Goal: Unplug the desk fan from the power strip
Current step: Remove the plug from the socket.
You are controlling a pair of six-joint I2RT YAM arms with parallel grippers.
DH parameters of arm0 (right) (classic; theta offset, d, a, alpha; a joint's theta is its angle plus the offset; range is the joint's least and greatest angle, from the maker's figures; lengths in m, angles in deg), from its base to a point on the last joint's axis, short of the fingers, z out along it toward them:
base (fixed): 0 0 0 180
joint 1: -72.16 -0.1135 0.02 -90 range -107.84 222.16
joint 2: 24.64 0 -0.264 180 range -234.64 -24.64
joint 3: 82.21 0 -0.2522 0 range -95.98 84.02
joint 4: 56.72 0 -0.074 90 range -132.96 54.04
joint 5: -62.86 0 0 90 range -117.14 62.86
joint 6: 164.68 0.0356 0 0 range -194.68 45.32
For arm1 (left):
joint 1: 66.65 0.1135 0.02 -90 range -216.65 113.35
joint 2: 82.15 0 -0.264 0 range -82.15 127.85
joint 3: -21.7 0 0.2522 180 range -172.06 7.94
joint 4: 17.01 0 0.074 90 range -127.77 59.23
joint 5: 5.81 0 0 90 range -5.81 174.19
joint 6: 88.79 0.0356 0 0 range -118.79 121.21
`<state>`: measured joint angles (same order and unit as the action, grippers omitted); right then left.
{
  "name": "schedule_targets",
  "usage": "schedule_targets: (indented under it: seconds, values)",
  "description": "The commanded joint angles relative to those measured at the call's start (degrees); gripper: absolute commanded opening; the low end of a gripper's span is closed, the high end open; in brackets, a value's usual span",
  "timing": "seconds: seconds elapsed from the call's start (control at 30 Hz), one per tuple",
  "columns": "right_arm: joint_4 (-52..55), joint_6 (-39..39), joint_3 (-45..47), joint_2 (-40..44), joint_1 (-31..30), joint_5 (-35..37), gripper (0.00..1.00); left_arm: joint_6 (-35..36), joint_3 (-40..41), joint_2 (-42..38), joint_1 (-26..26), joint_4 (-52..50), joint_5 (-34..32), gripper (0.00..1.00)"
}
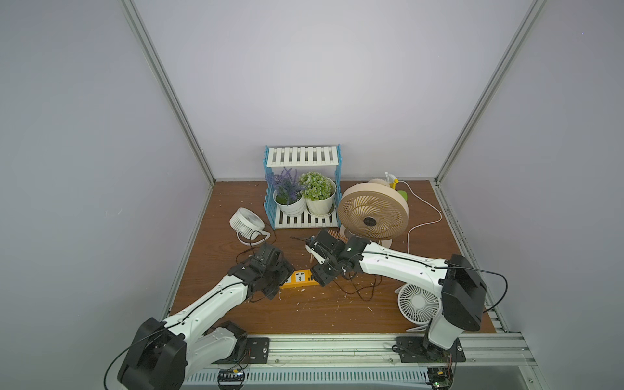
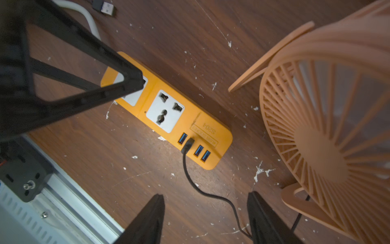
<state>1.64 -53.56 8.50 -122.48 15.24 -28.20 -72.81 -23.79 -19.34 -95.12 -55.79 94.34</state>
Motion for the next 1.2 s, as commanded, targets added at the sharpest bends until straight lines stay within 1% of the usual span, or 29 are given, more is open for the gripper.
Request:
schedule_targets:
  seconds: [0.0, 0.2, 0.37, 0.47, 0.57, 0.67, 0.77, 0.97, 1.17]
  values:
    - [-0.6, 1.1, 0.8, 1.3, 0.0, -0.3, 0.67, -1.2, 0.9, 1.2, -1.9, 0.5, 0.0, 0.91]
    - [-2.5, 1.4, 2.1, 0.4, 0.1, -0.8, 0.69, -1.8, 0.9, 4.4, -3.1, 2.2, 0.5, 0.92]
    - [-3.8, 1.4, 0.7, -1.9, 0.0, -1.0, 0.68, -2.0, 1.0, 5.0, -3.1, 3.6, 0.2, 0.89]
    - [-5.3, 1.5, 0.6, -2.9, 0.0, -1.5, 0.65, -2.2, 1.2, 4.8, -3.1, 3.8, 0.0, 0.86]
    - [-5.7, 1.0, 0.3, -3.9, 0.0, -3.2, 0.59, -2.6, 1.5, 4.5, -3.1, 3.0, -0.4, 0.83]
    - [-5.6, 0.6, 0.4, -4.4, 0.0, -4.0, 0.49, -3.3, 1.5, 4.4, -3.0, 0.7, -0.9, 0.79]
    - [-5.5, 0.3, 0.5, -4.4, 0.1, -4.2, 0.42, -3.7, 0.8, 5.3, -3.1, -1.9, -0.8, 0.76]
    - [-3.8, -0.9, -0.9, -5.2, 0.0, -4.5, 0.24, -3.8, 0.3, 6.0, -3.0, -3.3, -1.0, 0.74]
    - [-3.5, -1.1, -1.0, -4.4, 0.0, -4.0, 0.09, -4.2, 0.1, 7.0, -3.1, -5.2, -1.5, 0.73]
